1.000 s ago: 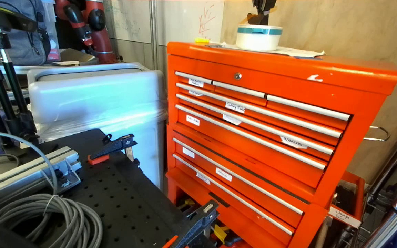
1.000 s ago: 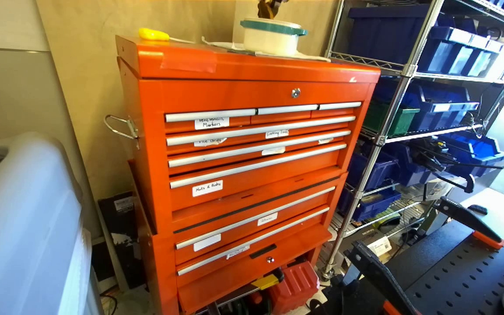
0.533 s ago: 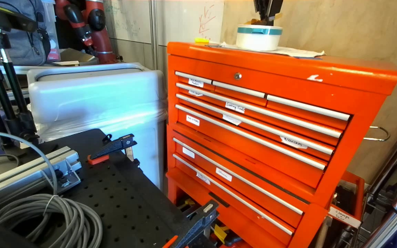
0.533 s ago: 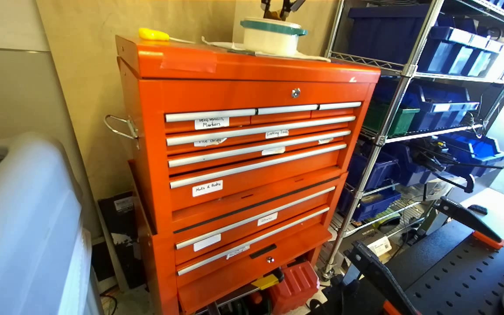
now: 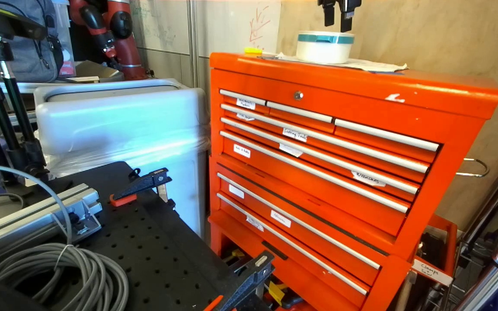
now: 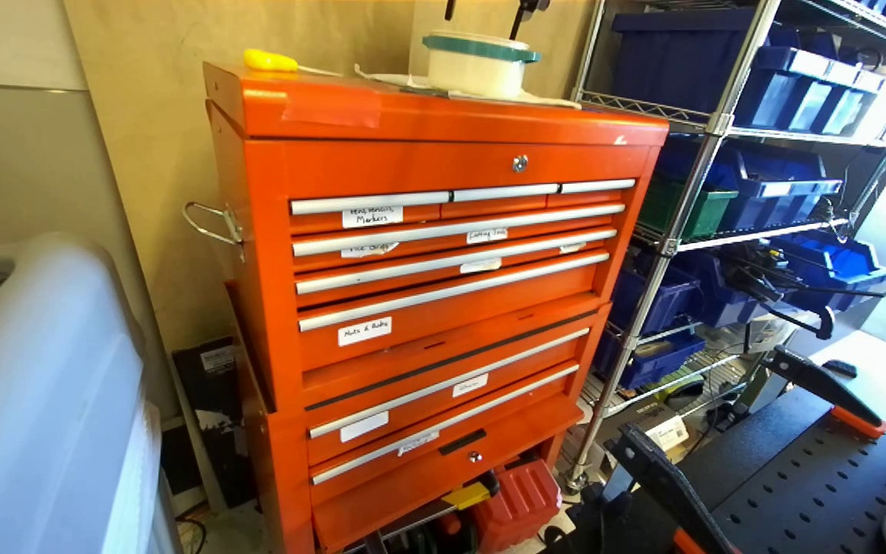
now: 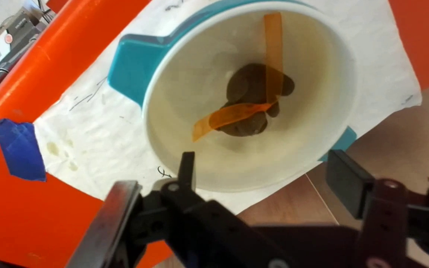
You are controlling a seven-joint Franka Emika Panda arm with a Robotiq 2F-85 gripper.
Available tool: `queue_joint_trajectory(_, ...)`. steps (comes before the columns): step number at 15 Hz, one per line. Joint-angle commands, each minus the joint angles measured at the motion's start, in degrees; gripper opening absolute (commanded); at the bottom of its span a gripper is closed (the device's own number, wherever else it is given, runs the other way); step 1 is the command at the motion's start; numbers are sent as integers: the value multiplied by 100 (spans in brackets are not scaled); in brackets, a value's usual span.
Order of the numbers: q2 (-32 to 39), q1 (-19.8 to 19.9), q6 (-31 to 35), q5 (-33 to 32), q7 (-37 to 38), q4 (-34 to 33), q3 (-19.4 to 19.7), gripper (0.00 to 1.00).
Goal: Put the brown doll in the white bowl
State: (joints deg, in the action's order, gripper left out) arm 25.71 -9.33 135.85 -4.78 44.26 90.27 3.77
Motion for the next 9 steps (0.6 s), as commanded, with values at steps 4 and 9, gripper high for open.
queue_joint_trajectory(4, -478, 519, -1165, 1441, -892, -289, -486, 100)
queue_joint_trajectory(9, -476, 423, -1058, 1312, -794, -250, -358, 100)
